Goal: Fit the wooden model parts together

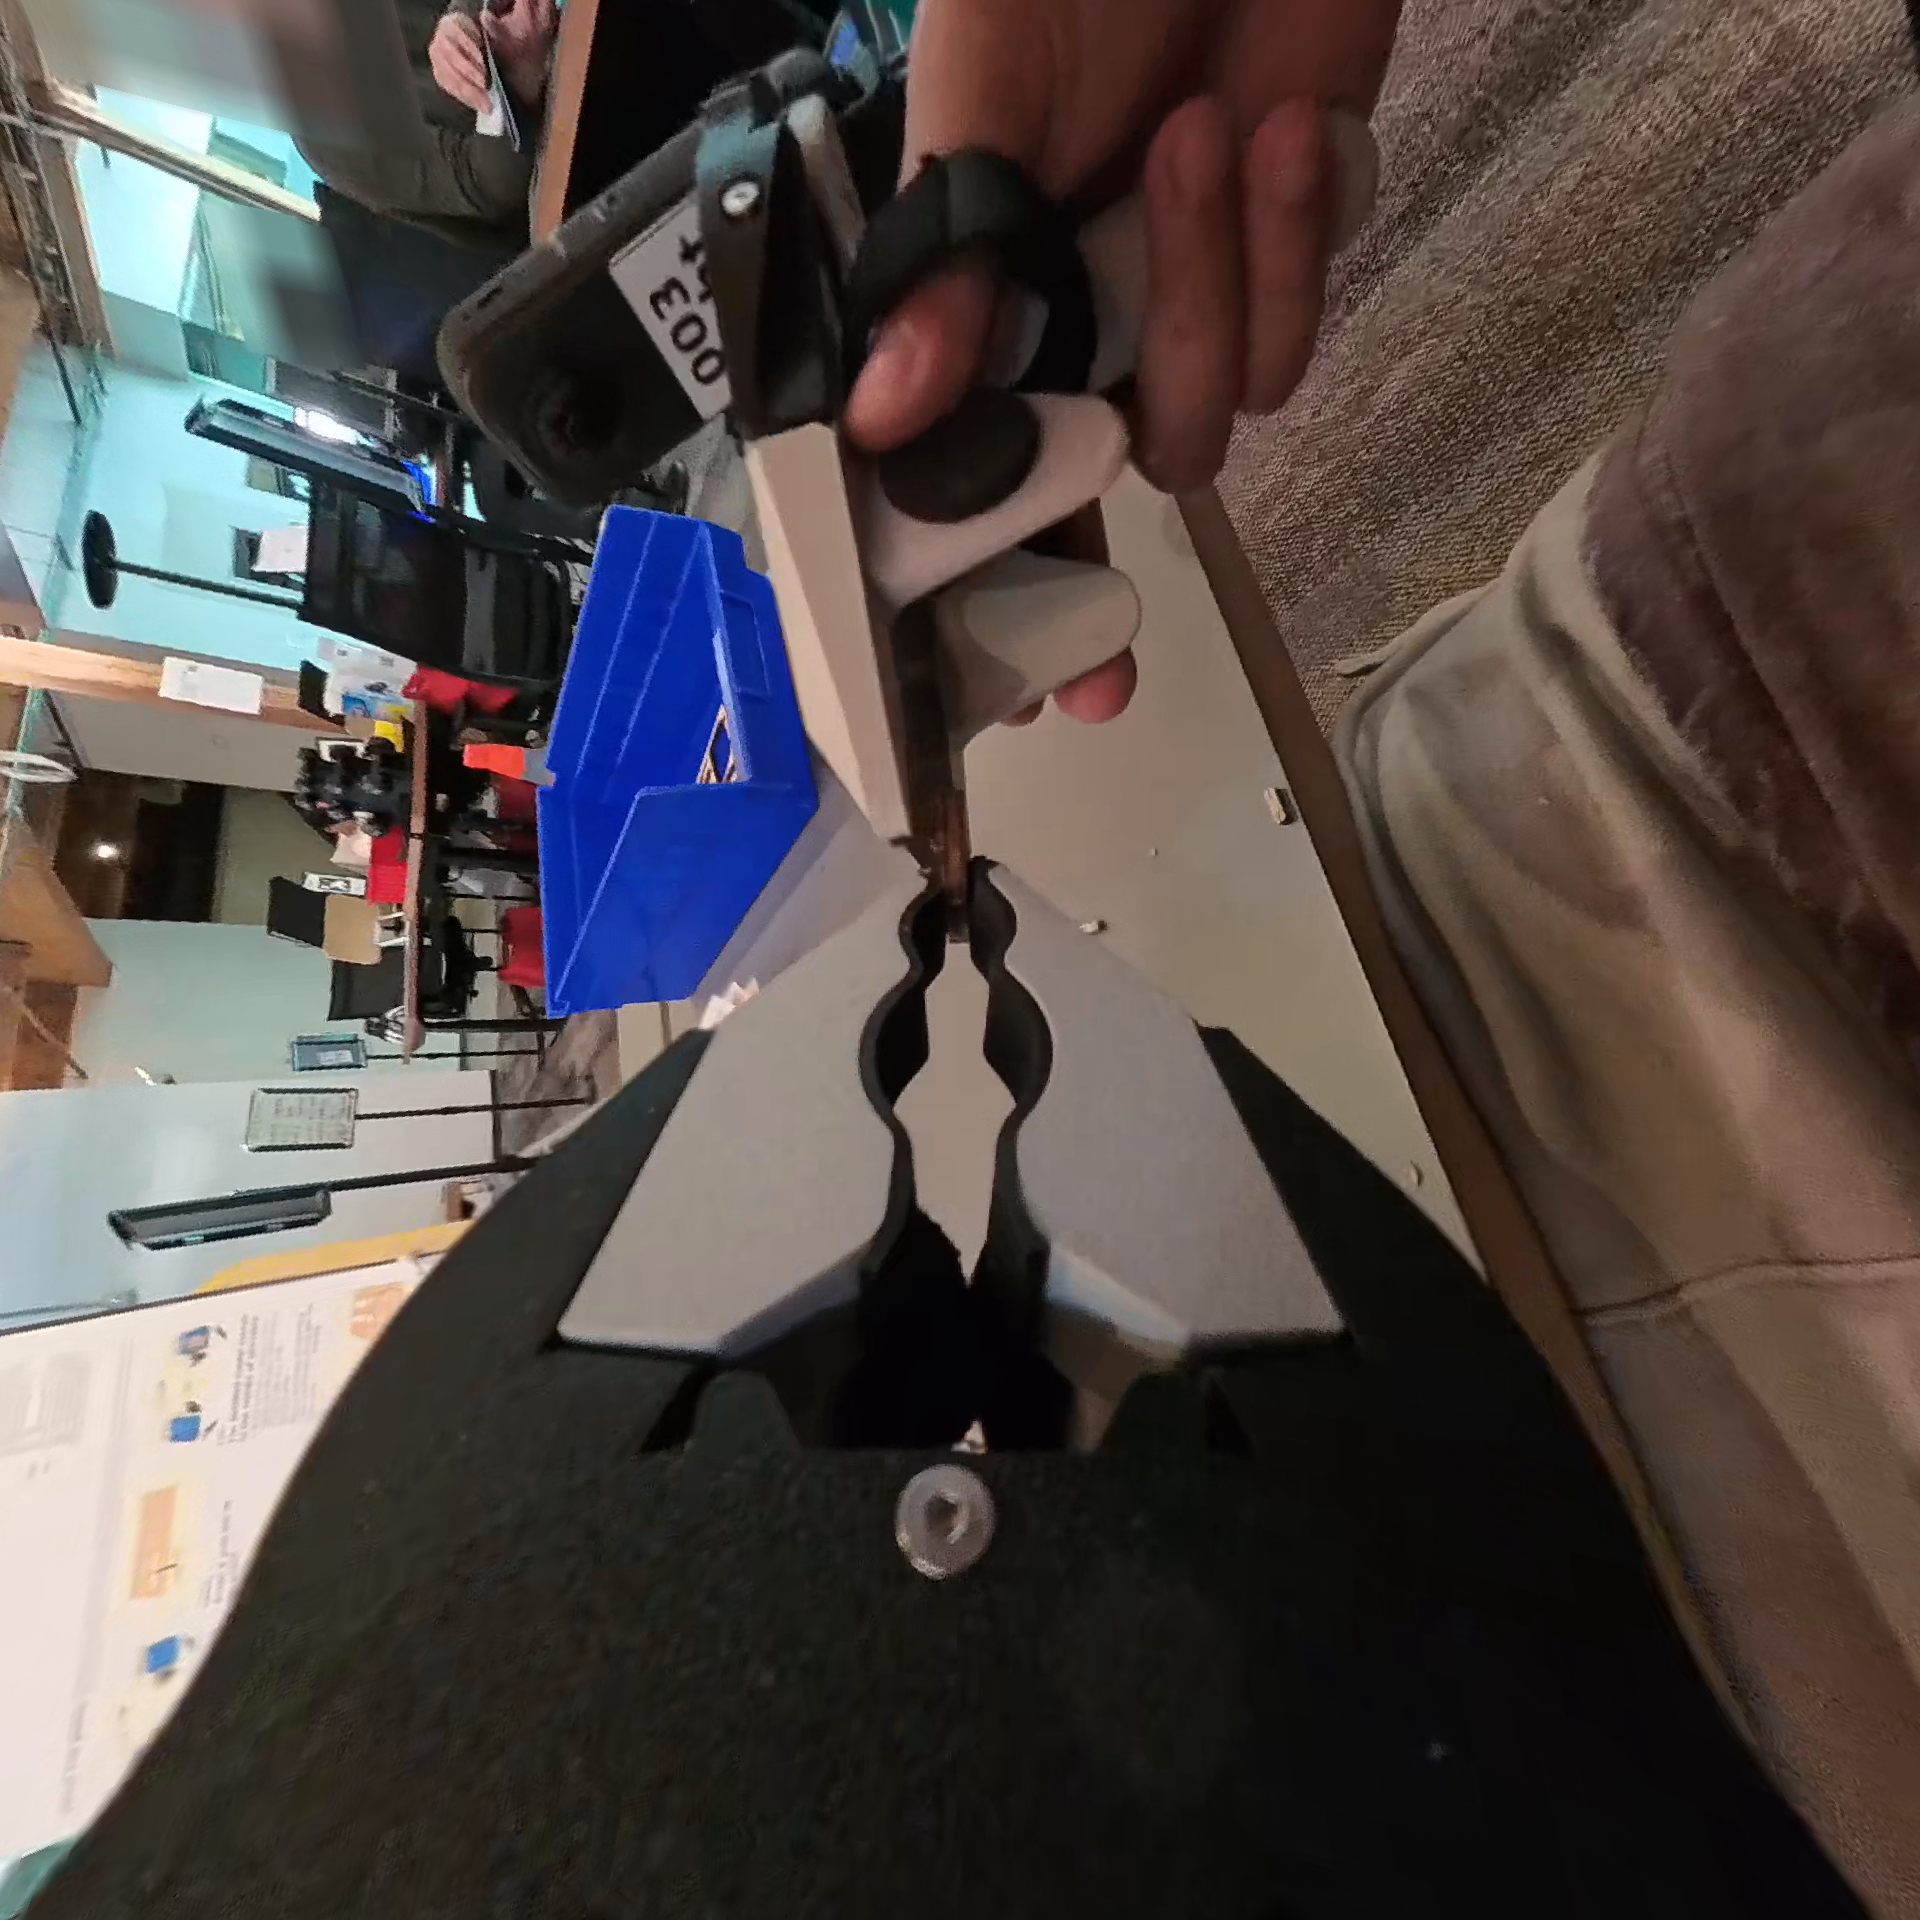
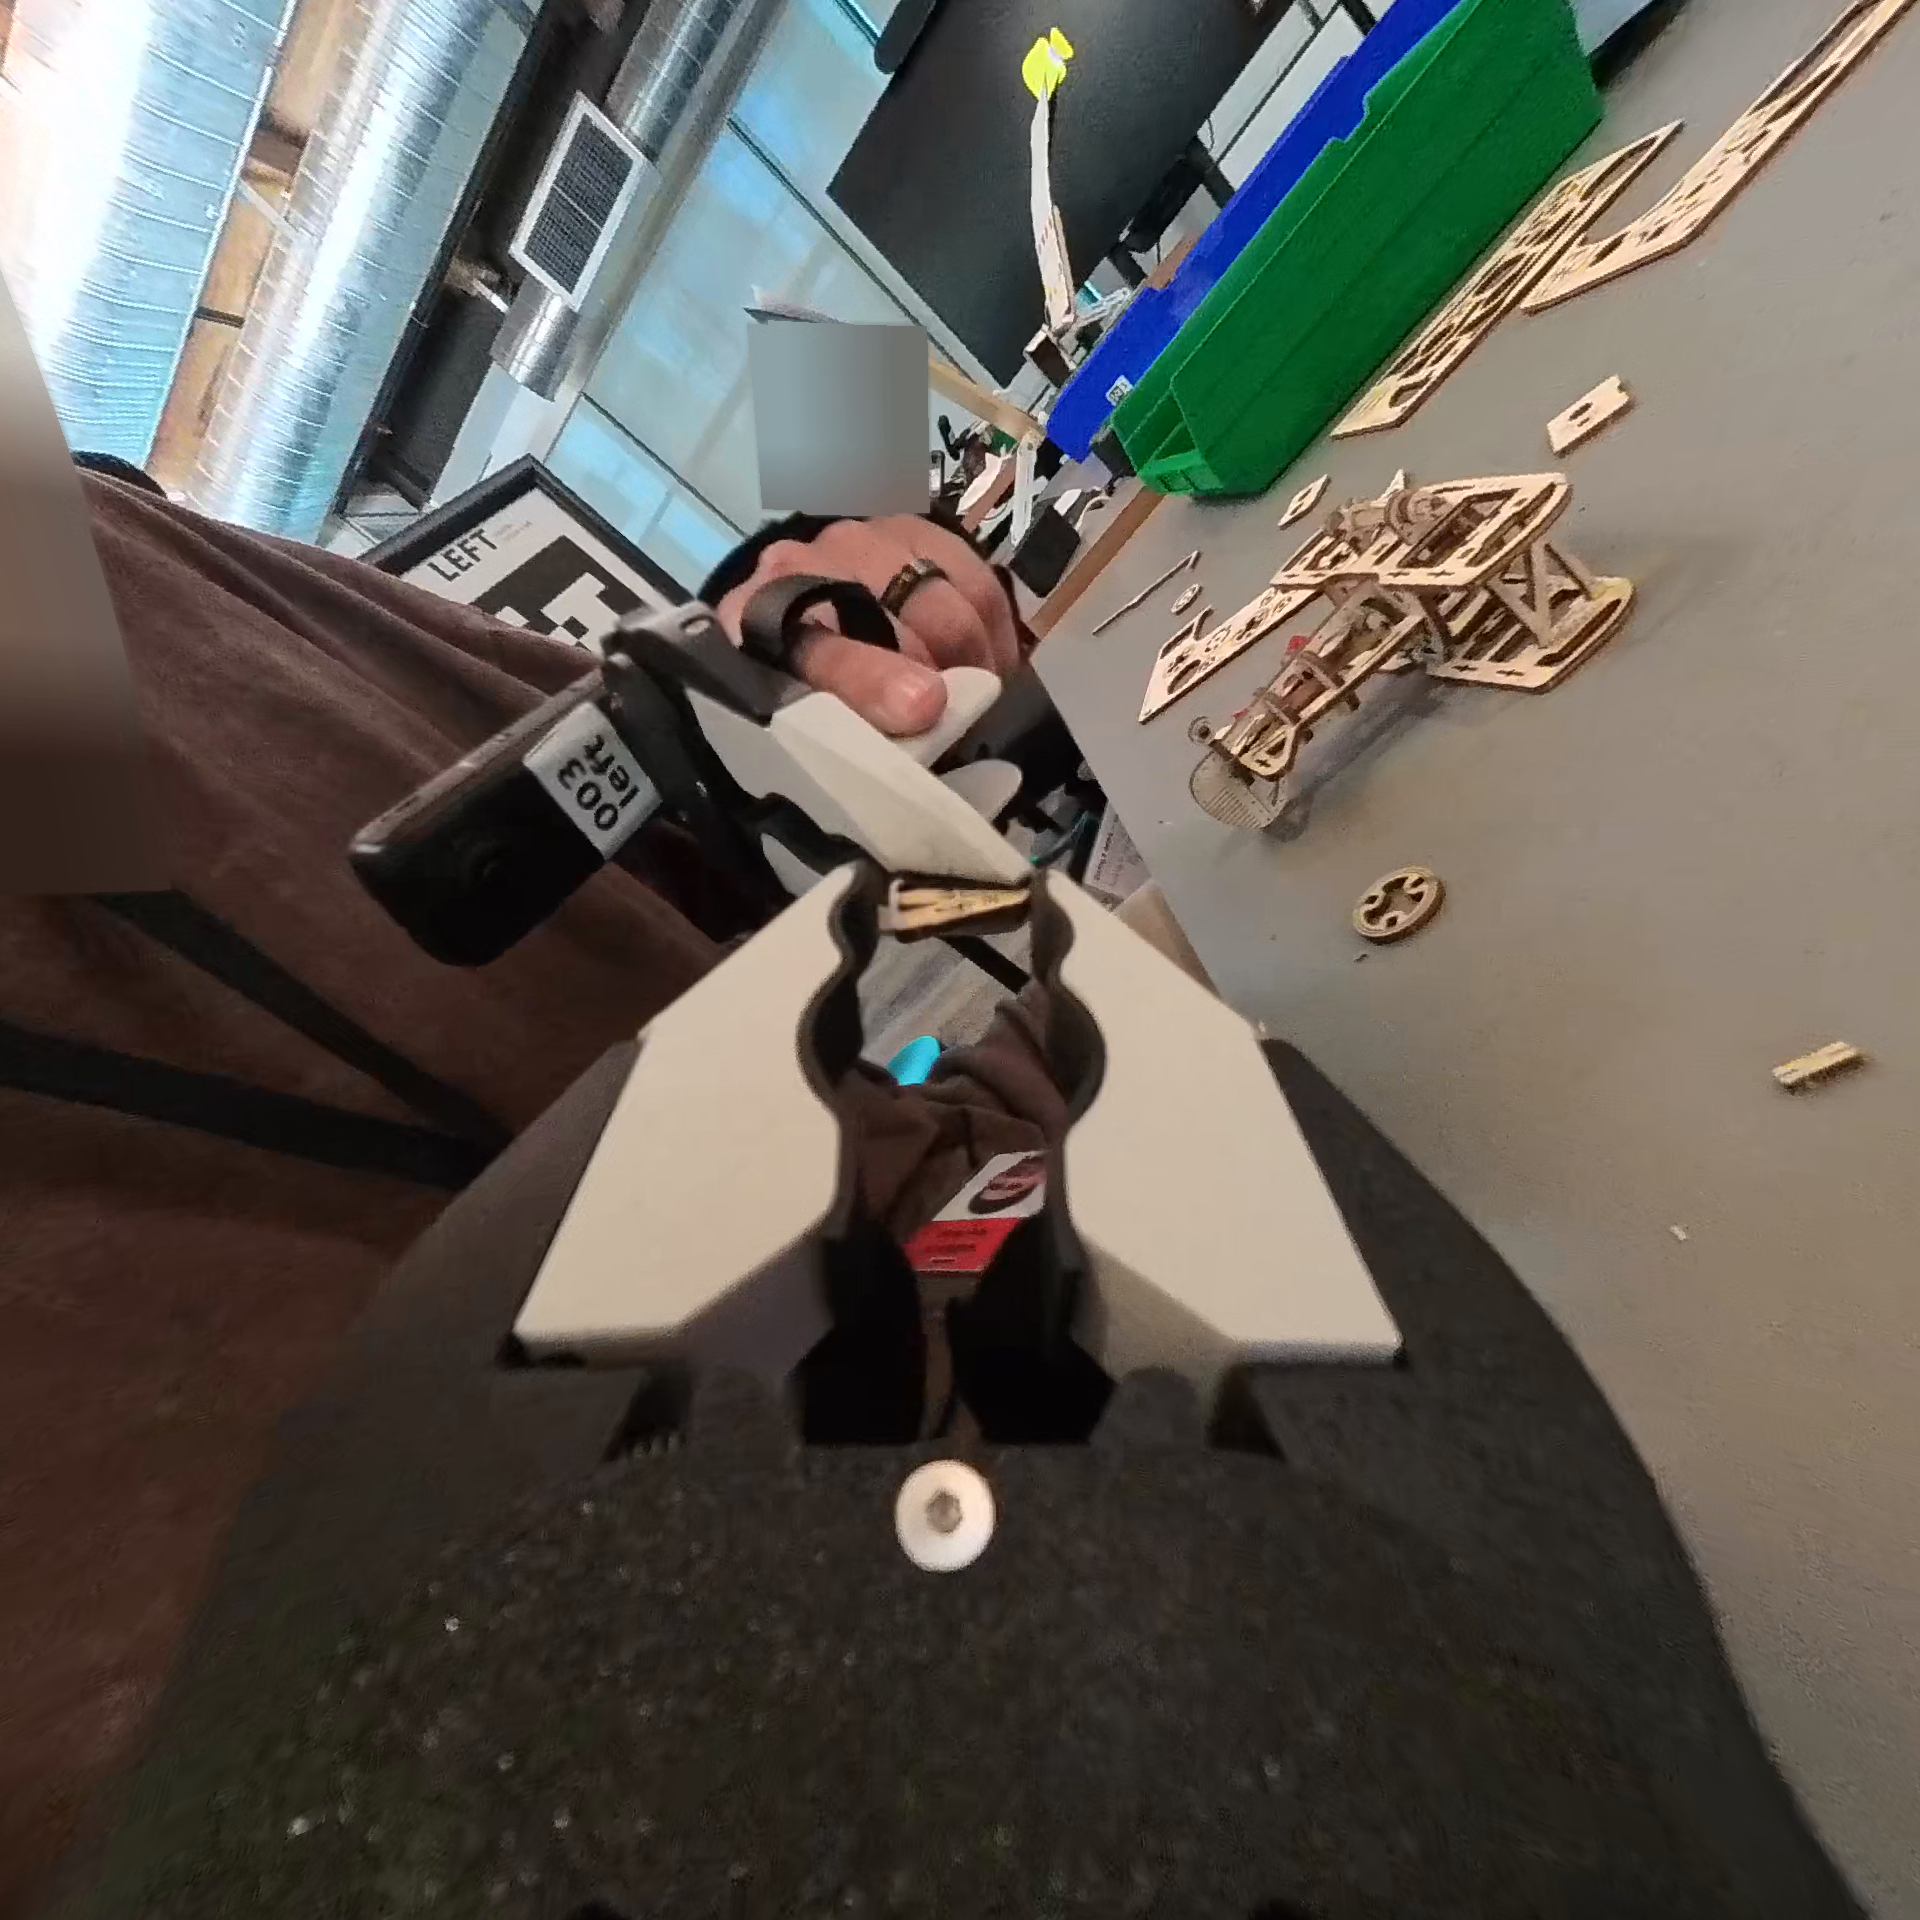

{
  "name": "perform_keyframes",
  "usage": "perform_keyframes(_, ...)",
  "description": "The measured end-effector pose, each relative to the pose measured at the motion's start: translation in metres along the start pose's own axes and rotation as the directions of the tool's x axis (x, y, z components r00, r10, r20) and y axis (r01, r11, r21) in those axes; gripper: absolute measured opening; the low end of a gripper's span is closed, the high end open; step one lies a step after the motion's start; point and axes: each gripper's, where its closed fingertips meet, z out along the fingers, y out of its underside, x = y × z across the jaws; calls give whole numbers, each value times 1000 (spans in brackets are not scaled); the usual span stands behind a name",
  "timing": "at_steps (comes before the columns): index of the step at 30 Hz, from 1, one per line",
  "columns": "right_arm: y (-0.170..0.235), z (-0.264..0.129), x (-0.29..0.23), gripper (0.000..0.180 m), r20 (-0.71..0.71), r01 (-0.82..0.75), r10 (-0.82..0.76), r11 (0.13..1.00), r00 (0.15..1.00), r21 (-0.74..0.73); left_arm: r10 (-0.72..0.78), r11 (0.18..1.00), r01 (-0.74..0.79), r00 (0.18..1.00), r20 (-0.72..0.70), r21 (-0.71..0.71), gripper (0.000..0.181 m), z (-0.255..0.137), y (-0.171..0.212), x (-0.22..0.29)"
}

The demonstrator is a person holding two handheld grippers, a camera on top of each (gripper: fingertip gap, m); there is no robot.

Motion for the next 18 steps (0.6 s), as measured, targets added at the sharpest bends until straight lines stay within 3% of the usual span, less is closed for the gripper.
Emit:
perform_keyframes(13,6,-2,-1,23,-68,120,-125,990,990,-69,17,1000,-17,999,-30,10,1,0,-6,3)
perform_keyframes(15,4,-4,0,12,-70,120,-124,991,990,-51,39,999,-39,999,-22,11,1,-1,-8,3)
perform_keyframes(18,2,-3,0,10,-55,104,-106,994,993,-26,-10,1000,10,999,-32,28,2,-2,-9,1)
